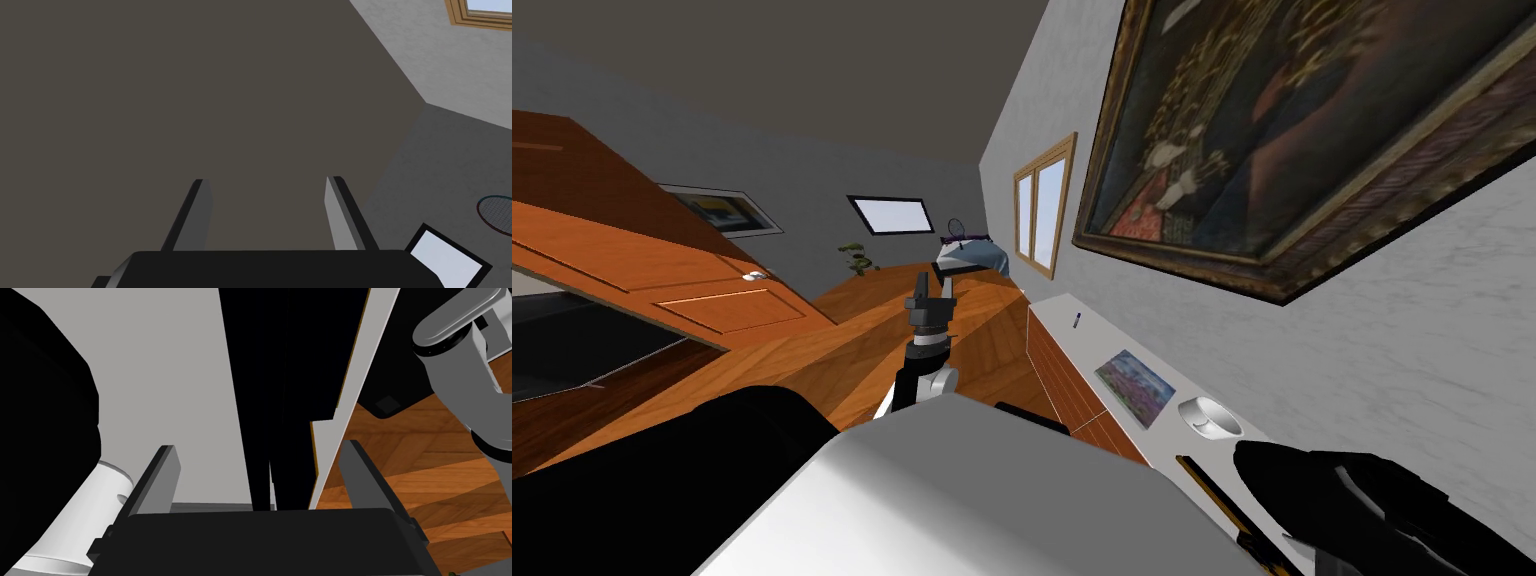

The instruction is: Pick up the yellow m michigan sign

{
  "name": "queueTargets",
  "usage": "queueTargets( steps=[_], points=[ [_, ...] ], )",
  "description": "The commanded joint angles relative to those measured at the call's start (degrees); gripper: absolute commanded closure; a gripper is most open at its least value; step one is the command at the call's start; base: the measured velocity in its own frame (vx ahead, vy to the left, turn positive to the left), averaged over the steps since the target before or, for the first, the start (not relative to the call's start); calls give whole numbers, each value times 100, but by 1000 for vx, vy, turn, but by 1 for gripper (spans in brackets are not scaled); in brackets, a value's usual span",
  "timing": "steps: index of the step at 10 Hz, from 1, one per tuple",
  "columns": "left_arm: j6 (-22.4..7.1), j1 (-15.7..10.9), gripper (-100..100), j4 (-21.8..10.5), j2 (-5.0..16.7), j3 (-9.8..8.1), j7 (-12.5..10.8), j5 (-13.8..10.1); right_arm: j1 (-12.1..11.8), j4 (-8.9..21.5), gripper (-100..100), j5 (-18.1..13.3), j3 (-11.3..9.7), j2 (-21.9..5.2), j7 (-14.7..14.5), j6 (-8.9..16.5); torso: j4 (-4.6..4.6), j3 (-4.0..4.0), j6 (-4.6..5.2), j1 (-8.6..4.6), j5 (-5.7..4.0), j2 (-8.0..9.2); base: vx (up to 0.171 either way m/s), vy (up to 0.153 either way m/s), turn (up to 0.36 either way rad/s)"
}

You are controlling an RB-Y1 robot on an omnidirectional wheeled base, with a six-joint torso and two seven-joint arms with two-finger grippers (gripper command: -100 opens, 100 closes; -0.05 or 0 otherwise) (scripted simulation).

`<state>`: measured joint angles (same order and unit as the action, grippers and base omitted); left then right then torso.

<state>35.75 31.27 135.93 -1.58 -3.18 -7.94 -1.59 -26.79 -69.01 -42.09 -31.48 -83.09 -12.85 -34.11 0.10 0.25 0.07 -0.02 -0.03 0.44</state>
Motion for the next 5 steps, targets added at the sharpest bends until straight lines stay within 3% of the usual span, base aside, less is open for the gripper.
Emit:
queueTargets(
  steps=[1, 2, 3, 5],
  points=[
    [0, 0, 0, 0, 0, 0, 0, 0, 12, 106, -100, 7, -61, 154, 97, 101, 0, 0, 0, 0, 0, 0, -124, -6, 292],
    [0, 0, 0, 0, 0, 0, 0, 0, -4, 81, -100, 14, -26, 99, 40, 45, 2, 4, 0, 6, 1, 7, -54, -2, 56],
    [0, 1, 0, 0, 0, -1, 0, 0, -4, 87, 100, 17, -28, 108, 48, 56, 0, -3, 6, 7, 3, -9, -9, -1, -13],
    [0, 2, 0, 0, 0, -1, 0, 0, -6, 83, 100, 16, -30, 108, 47, 47, -6, -17, 4, 2, 1, -32, -3, 1, 0]
  ],
)
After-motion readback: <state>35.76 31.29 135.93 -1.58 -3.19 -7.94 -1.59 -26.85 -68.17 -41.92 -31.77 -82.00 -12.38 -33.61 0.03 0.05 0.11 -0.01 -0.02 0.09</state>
